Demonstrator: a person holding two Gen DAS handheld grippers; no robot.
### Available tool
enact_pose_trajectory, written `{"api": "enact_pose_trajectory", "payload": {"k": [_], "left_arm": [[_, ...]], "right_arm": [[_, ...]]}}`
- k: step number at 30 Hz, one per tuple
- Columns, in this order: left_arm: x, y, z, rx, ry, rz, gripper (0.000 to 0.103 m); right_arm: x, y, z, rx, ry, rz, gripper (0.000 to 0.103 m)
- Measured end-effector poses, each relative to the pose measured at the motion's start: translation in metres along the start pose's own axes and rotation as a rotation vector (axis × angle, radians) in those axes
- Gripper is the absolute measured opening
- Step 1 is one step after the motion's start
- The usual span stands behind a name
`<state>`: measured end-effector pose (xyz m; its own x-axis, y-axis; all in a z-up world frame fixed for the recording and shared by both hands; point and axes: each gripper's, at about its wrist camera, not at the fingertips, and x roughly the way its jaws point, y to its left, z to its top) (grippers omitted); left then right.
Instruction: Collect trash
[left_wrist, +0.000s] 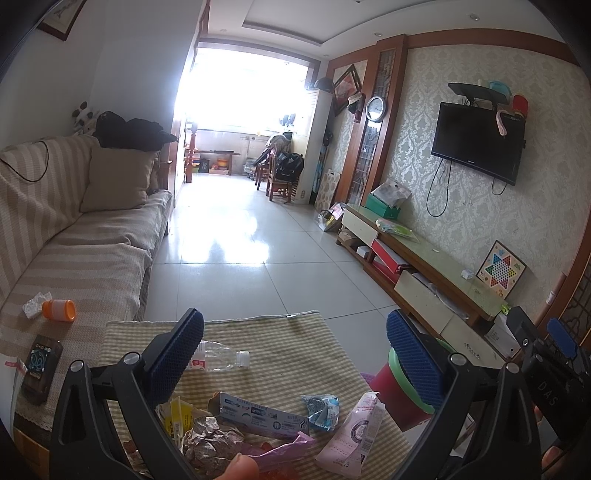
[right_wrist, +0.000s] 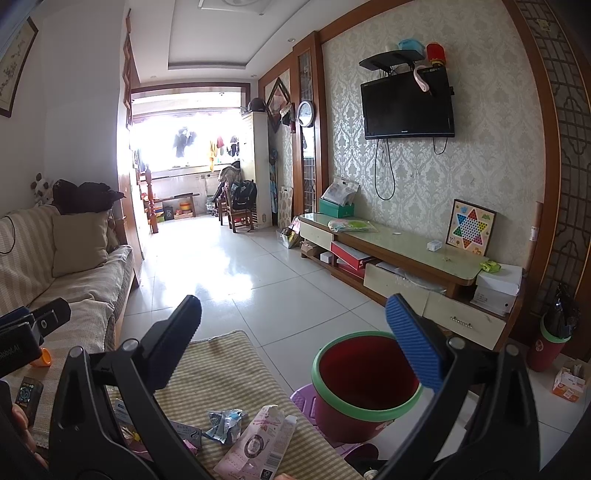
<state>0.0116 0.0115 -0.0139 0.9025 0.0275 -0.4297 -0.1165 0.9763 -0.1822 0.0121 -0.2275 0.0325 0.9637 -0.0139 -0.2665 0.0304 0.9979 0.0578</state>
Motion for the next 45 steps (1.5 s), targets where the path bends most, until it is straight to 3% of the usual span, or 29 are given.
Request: {"api": "enact_pose_trajectory", "payload": {"k": [22, 27, 31, 38, 40, 42, 45], "left_arm": [[-0.002, 0.009, -0.007, -0.036, -0.009, 0.013, 0.095], [-0.016, 0.029, -0.029, -0.067, -0.02, 0.071, 0.095], [-0.024, 0.066, -0.065, -0.106, 0.068, 0.161, 0.095], [-0.028, 0.144, -0.156, -0.167, 0.347, 0.331, 0.093], [-0.024, 0.156, -0.177, -0.206, 0.415, 0.319, 0.085], [-0.012, 0.162, -0.193, -0.259, 0.472, 0.276, 0.082], [0.005, 0.156, -0.209, -0.261, 0.548, 0.242, 0.081]], "right_arm": [[0.008, -0.002, -0.01, -0.007, 0.022, 0.015, 0.099], [0.013, 0.007, -0.02, -0.026, 0.053, 0.065, 0.099], [0.023, 0.019, -0.041, -0.07, 0.149, 0.159, 0.099], [0.027, 0.057, -0.088, -0.254, 0.284, 0.264, 0.099], [0.029, 0.069, -0.097, -0.292, 0.326, 0.306, 0.099], [0.031, 0.079, -0.108, -0.32, 0.375, 0.354, 0.099], [0.035, 0.093, -0.117, -0.343, 0.454, 0.418, 0.099]]}}
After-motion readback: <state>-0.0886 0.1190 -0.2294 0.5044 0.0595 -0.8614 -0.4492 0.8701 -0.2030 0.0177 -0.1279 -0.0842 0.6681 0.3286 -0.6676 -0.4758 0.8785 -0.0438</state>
